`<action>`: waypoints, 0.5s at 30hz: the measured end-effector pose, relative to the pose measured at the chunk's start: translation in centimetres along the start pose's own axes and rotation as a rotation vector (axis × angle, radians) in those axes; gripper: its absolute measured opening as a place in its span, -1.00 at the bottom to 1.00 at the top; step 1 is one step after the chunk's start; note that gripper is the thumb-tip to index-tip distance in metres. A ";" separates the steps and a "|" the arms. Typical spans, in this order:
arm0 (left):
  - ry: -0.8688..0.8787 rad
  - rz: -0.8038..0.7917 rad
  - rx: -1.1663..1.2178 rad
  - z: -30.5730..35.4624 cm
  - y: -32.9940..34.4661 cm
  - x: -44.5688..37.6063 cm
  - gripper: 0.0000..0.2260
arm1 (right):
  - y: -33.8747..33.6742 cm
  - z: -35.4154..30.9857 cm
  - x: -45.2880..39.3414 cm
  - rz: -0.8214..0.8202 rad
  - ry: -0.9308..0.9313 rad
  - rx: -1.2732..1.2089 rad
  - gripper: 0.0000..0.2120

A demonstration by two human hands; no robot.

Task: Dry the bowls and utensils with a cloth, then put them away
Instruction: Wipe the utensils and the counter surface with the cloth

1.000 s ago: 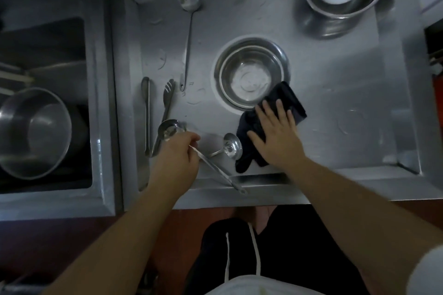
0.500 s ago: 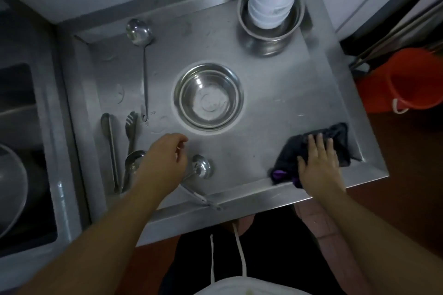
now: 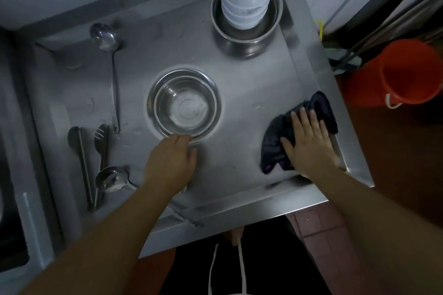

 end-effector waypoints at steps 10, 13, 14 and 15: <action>-0.069 0.060 0.050 1.7 0.4 -0.3 -0.77 | 1.1 -10.9 -7.0 0.073 -0.452 -0.143 -0.32; -0.088 0.053 0.042 2.3 0.0 -0.9 -0.75 | 2.0 -6.5 -0.8 0.006 -0.675 -0.076 -0.34; -0.095 0.048 0.034 2.5 -0.1 -1.2 -0.75 | 2.1 -4.1 1.2 -0.012 -0.717 -0.034 -0.33; -0.100 0.046 0.028 2.7 -0.2 -1.6 -0.76 | 1.9 -1.4 2.7 -0.017 -0.725 0.001 -0.32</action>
Point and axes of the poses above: each hand's wrist, its own x-axis away from the middle knuckle, its own y-axis out of the palm, z = x × y, the point moved 3 cm from there along -x, towards the middle knuckle, and after that the axes turned 13 degrees about z, right-handed, at the moved point
